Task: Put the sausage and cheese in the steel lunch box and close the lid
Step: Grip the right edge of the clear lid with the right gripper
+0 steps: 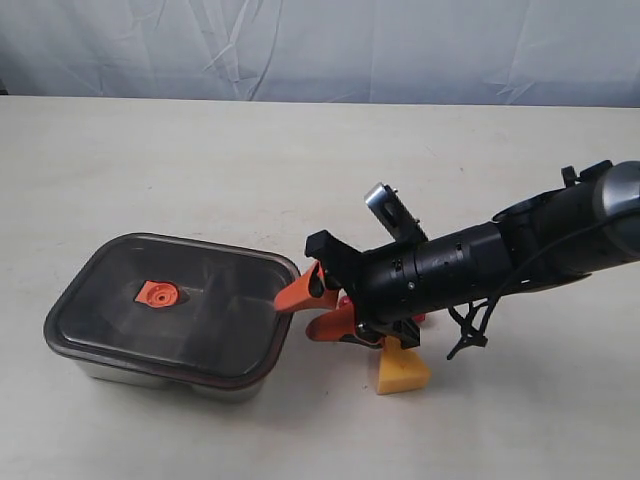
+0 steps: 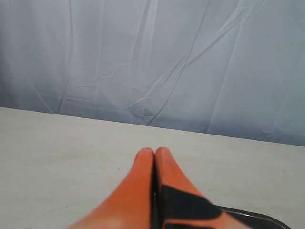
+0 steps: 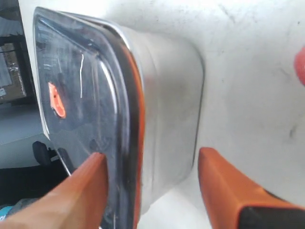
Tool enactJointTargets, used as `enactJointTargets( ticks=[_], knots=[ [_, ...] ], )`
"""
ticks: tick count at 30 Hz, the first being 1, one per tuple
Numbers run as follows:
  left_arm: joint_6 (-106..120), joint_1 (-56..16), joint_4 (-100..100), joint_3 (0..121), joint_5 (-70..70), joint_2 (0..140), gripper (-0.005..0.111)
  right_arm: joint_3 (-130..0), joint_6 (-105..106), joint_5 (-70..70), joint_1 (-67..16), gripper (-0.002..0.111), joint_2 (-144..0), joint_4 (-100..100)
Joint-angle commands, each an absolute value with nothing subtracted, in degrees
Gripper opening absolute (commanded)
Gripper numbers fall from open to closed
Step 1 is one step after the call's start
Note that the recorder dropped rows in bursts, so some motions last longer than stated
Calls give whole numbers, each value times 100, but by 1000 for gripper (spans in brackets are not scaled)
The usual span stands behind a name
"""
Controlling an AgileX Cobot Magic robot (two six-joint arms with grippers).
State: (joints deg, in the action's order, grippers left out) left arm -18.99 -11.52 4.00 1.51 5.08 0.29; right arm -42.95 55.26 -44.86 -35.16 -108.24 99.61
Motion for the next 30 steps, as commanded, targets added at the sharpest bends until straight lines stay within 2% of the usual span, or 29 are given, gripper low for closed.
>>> enactJointTargets(
  ticks=[1,30],
  knots=[
    [-1906,-1147,416,135,469,0,0,-4318,5546,-4525,-3541,55,-10853,9995],
    [-1895,-1147,416,135,469,0,0,-4331,5546,-4907,-3543,55,-10853,9995]
  ],
)
